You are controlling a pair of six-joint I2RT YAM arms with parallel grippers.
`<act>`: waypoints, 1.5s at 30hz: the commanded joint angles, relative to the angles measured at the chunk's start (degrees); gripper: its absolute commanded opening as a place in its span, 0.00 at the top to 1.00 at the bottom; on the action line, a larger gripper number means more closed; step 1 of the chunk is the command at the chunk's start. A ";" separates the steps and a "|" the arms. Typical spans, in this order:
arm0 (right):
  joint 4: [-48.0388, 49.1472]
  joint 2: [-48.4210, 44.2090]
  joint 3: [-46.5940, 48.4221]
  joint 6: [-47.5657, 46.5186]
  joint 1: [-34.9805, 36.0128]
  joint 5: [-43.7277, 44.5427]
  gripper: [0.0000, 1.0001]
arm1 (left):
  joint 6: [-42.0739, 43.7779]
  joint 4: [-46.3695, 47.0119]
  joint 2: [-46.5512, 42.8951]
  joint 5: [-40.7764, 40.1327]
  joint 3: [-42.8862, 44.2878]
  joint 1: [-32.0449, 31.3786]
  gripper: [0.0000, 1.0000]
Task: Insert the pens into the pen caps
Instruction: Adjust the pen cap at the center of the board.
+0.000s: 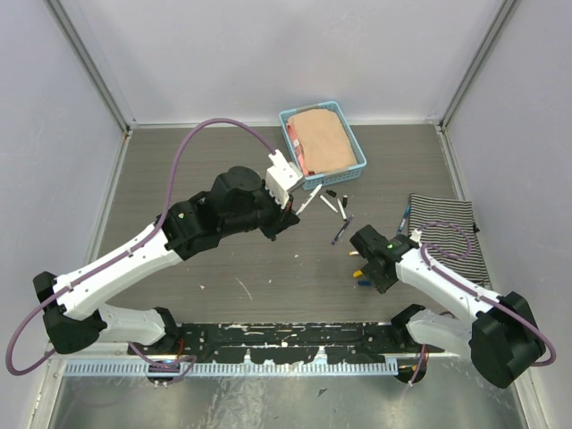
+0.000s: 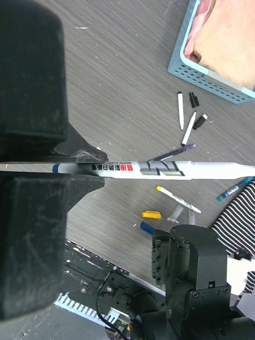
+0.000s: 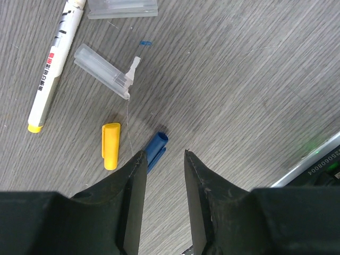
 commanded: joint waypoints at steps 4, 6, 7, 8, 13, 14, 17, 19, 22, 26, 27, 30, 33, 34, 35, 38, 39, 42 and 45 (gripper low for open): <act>4.05 0.52 -0.39 1.78 0.29 0.17 0.60 | 0.30 -0.30 -0.05 0.29 2.37 -0.09 1.00; 4.82 1.33 -0.28 1.71 0.27 -0.13 0.61 | 0.30 -0.27 -0.08 0.33 2.35 -0.05 1.00; 4.95 1.77 -0.09 1.61 0.27 -0.12 0.61 | 0.30 -0.28 -0.06 0.29 2.33 -0.07 1.00; 5.09 2.21 -0.05 1.52 0.27 -0.17 0.61 | 0.30 -0.28 -0.05 0.28 2.33 -0.06 1.00; 6.09 3.79 -0.26 1.25 0.27 -0.26 0.61 | 0.38 -0.29 -0.06 0.26 2.21 -0.07 1.00; 6.24 4.02 -0.39 1.23 0.29 -0.32 0.61 | 0.38 -0.35 -0.05 0.22 2.28 -0.04 1.00; 6.95 4.45 -0.94 1.14 0.29 -0.50 0.61 | 0.47 -0.31 -0.07 0.21 2.26 -0.04 1.00; 7.40 4.73 -1.42 1.06 0.27 -0.66 0.61 | 0.47 -0.33 -0.05 0.19 2.22 -0.09 1.00; 7.91 5.72 -1.97 0.76 0.31 -0.99 0.61 | 0.47 -0.35 -0.07 0.25 2.25 -0.05 1.00; 9.09 6.75 -2.60 0.46 0.36 -1.34 0.63 | 0.48 -0.33 -0.05 0.15 2.22 -0.05 1.00; 9.33 6.93 -2.76 0.36 0.36 -1.40 0.64 | 0.47 -0.37 -0.05 0.11 2.26 -0.08 1.00; 9.63 7.34 -2.97 0.31 0.36 -1.45 0.68 | 0.58 -0.37 -0.07 0.06 2.29 -0.05 1.00; 9.64 7.25 -3.53 0.42 0.36 -1.24 0.76 | 0.56 -0.38 -0.05 0.02 2.27 -0.05 1.00; 9.60 6.93 -3.66 0.56 0.36 -1.24 0.78 | 0.56 -0.35 -0.05 0.08 2.27 -0.10 1.00; 9.44 6.54 -3.89 0.79 0.36 -1.24 0.80 | 0.60 -0.33 -0.06 0.00 2.29 -0.10 1.00; 8.31 4.27 -4.08 1.58 0.36 -0.52 0.85 | 0.60 -0.38 -0.05 -0.03 2.24 -0.10 1.00; 7.57 2.86 -3.74 1.74 0.36 0.13 0.85 | 0.64 -0.38 -0.06 -0.07 2.29 -0.11 1.00; 4.28 -0.58 -2.00 0.44 0.36 2.68 0.87 | 0.64 -0.33 -0.05 -0.07 2.27 -0.04 1.00; 3.82 -4.24 -0.04 -5.16 0.36 4.34 0.88 | 0.56 -0.30 -0.05 -0.07 2.20 -0.07 1.00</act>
